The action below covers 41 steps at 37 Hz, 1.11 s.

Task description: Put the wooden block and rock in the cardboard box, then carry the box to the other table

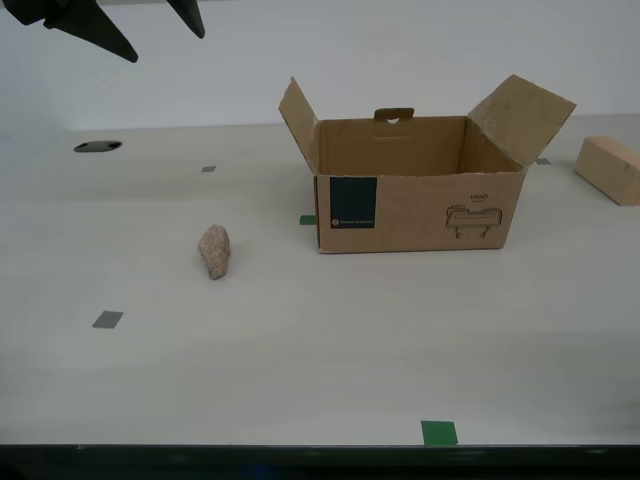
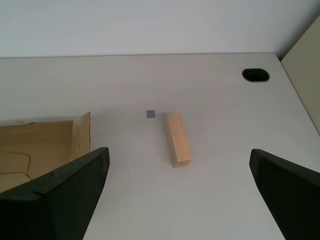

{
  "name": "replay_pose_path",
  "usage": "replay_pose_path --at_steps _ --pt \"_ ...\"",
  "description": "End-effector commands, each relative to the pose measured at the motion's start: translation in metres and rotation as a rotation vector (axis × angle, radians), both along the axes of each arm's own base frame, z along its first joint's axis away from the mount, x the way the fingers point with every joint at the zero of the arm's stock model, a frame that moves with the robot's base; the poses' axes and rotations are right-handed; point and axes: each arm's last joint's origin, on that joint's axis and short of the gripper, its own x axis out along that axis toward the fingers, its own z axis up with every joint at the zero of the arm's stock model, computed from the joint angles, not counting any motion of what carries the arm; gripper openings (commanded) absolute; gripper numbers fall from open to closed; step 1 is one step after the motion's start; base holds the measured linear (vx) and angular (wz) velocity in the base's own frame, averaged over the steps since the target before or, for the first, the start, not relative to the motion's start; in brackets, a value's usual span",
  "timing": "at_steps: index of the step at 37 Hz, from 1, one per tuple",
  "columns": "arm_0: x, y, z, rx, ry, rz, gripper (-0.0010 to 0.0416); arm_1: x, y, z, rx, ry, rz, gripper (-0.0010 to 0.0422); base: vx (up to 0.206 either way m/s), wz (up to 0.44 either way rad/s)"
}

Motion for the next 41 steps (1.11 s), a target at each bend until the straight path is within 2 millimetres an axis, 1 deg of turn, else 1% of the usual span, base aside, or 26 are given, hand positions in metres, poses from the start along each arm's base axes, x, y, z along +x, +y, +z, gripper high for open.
replay_pose_path --at_steps 1,5,9,20,26,35,41 --pt "-0.002 -0.001 0.012 0.004 0.023 -0.017 0.0390 -0.001 -0.001 0.000 -0.021 0.010 -0.014 0.0389 0.000 0.000" --pt "0.001 -0.003 0.024 0.008 0.068 -0.023 0.0390 -0.001 -0.001 0.000 -0.036 0.016 -0.024 0.0389 0.000 0.000" --pt "0.011 -0.004 0.031 0.012 0.098 -0.025 0.0390 -0.001 -0.001 0.000 -0.035 0.015 -0.025 0.0389 0.000 0.000" --pt "0.051 -0.012 0.035 0.042 0.142 -0.065 0.0389 -0.001 -0.001 0.000 -0.031 0.011 -0.034 0.0389 0.000 0.000" --pt "0.075 -0.019 0.029 0.049 0.202 -0.082 0.0389 -0.001 -0.001 0.000 -0.024 0.004 -0.046 0.0389 0.000 0.000" --pt "0.100 -0.023 0.011 0.059 0.287 -0.087 0.0389 -0.001 -0.001 0.000 -0.019 0.003 -0.052 0.0389 0.000 0.000" --pt "0.118 -0.025 0.001 0.060 0.286 -0.088 0.0389 -0.001 -0.001 0.000 -0.012 0.006 -0.043 0.0389 0.000 0.000"
